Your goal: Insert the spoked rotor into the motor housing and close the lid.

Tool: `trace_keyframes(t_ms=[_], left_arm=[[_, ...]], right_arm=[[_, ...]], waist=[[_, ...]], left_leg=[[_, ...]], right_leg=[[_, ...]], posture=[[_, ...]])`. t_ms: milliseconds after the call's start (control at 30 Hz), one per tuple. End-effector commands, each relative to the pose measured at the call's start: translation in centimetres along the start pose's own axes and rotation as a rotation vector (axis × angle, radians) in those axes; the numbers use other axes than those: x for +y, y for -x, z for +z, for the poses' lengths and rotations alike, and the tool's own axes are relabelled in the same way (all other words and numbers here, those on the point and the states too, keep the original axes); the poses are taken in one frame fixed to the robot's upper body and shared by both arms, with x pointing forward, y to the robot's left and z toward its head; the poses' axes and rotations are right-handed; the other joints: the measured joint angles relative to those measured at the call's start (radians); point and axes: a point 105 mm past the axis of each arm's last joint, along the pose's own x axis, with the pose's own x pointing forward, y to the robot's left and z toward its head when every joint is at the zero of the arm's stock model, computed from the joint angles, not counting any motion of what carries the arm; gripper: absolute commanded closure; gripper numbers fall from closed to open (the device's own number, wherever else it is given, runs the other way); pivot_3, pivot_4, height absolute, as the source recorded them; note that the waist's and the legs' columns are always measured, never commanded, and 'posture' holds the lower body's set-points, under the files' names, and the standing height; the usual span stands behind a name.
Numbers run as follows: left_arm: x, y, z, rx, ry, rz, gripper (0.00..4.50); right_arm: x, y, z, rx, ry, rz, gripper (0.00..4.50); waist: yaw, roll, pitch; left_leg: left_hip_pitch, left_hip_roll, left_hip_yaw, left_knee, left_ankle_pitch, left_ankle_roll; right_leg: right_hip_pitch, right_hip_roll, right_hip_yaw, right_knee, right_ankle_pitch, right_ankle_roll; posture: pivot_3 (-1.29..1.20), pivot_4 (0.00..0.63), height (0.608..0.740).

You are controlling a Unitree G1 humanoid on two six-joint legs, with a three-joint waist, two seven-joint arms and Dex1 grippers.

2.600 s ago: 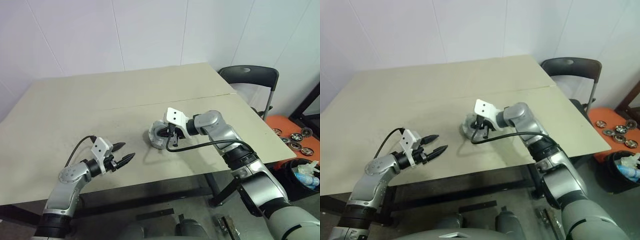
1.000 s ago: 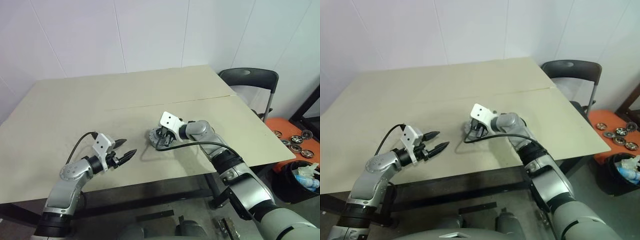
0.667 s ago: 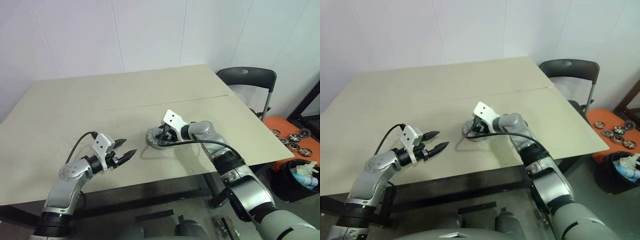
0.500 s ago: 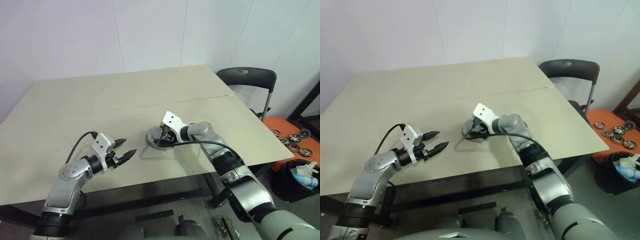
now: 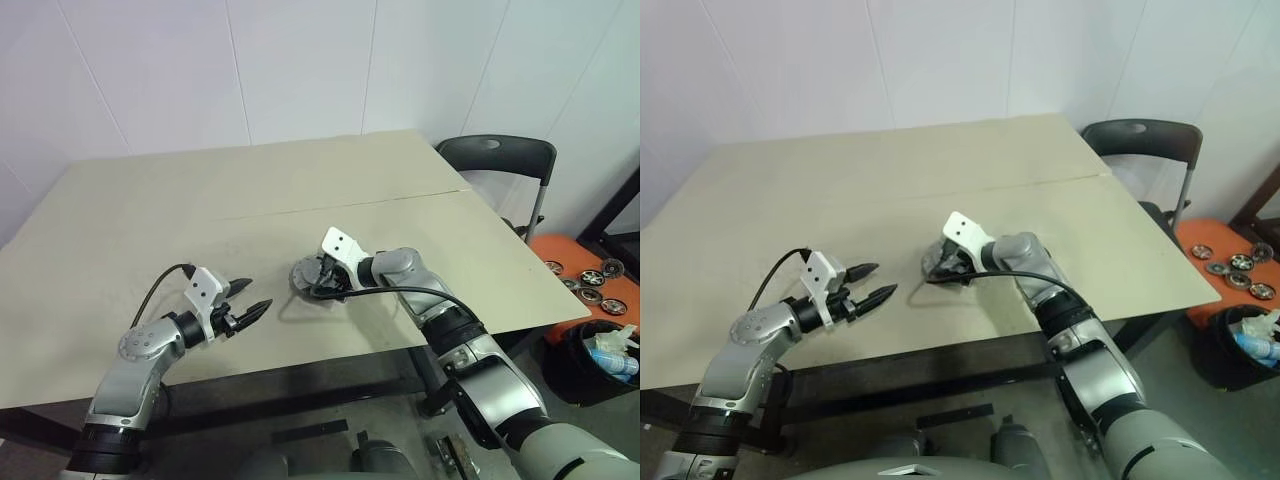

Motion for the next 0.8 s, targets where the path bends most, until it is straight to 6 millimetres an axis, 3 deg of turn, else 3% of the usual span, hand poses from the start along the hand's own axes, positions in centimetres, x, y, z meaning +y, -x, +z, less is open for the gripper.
trace_keyframes(t_ms=[33, 233, 400, 633, 800], left_arm=[[0.1, -0.1, 1.0, -0.035, -0.039, -0.004, 1.17], [-0.1, -0.2, 0.9, -0.036, -0.040, -0.008, 1.17], [0.1, -0.1, 1.0, -0.040, -0.041, -0.002, 1.17], [0.8, 0.4, 1.3, -0.055, -0.038, 0.017, 1.17], [0.9, 0.5, 1.2, -0.053, -0.038, 0.020, 1.17]], right_arm=[[0.6, -0.4, -2.5, 0.093, -0.033, 0.009, 1.45], [0.0, -0.3, -2.4, 0.077, -0.053, -0.008, 1.46], [-0.9, 1.0, -0.4, -0.036, -0.154, 0.023, 1.46], [-1.5, 2.1, -0.4, -0.043, -0.178, 0.046, 1.46], [-1.7, 2.8, 1.4, -0.150, -0.252, 0.067, 1.46]], waist=[[0.000, 0.000, 0.000], [0.000, 0.000, 0.000], [0.001, 0.000, 0.000], [0.005, 0.001, 0.001], [0.002, 0.001, 0.001]], left_leg=[[0.000, 0.000, 0.000, 0.000, 0.000, 0.000], [0.000, 0.000, 0.000, 0.000, 0.000, 0.000], [-0.001, 0.000, 0.000, 0.000, 0.000, 0.000], [-0.005, -0.001, 0.000, -0.002, -0.001, 0.001], [-0.004, -0.001, 0.000, -0.002, -0.001, 0.001]], right_leg=[[0.000, 0.000, 0.000, 0.000, 0.000, 0.000], [0.000, 0.000, 0.000, 0.000, 0.000, 0.000], [-0.001, 0.000, 0.000, 0.000, 0.000, 0.000], [-0.003, -0.001, 0.000, -0.004, 0.003, 0.001], [-0.003, -0.001, 0.000, -0.004, 0.003, 0.001]], posture=[[0.00, 0.000, 0.740], [0.00, 0.000, 0.740], [0.00, 0.000, 0.740], [0.00, 0.000, 0.740], [0.00, 0.000, 0.740]])
